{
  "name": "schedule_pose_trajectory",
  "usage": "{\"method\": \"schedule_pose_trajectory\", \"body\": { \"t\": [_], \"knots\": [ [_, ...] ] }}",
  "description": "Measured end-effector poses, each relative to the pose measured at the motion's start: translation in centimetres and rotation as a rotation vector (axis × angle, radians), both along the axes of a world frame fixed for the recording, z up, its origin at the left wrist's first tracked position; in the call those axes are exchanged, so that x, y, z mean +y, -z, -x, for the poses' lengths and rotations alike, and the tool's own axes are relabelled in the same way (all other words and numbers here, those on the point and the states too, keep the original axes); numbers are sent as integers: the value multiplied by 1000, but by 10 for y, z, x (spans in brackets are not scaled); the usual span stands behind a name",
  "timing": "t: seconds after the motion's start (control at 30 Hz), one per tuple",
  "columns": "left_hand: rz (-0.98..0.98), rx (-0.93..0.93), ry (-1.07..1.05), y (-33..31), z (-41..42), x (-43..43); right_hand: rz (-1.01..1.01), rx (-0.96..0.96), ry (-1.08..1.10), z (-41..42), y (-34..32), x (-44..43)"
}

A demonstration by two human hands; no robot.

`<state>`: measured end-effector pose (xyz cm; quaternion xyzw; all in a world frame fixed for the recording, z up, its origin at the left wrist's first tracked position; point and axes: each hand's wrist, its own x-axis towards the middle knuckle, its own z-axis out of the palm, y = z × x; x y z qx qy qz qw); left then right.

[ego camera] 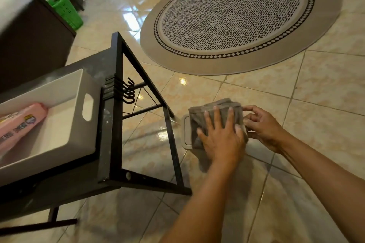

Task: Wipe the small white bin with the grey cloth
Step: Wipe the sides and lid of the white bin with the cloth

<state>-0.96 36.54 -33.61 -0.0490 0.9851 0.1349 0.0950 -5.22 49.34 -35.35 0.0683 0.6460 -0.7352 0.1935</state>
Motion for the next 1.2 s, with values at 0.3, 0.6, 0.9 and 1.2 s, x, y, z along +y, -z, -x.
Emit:
{"method": "schedule_pose_trajectory", "body": {
  "t": [0.3,0.6,0.9,1.2],
  "knots": [
    [-32,7,-113,1,-20,-31,-17,-6,-11,3,0,-3],
    [111,227,48,11,-1,-78,-11,-15,2,2,1,-3],
    [112,133,98,9,8,-42,-30,11,-11,1,0,-5],
    [44,76,104,8,-17,-19,-4,6,-7,1,3,-3]
  ]
}}
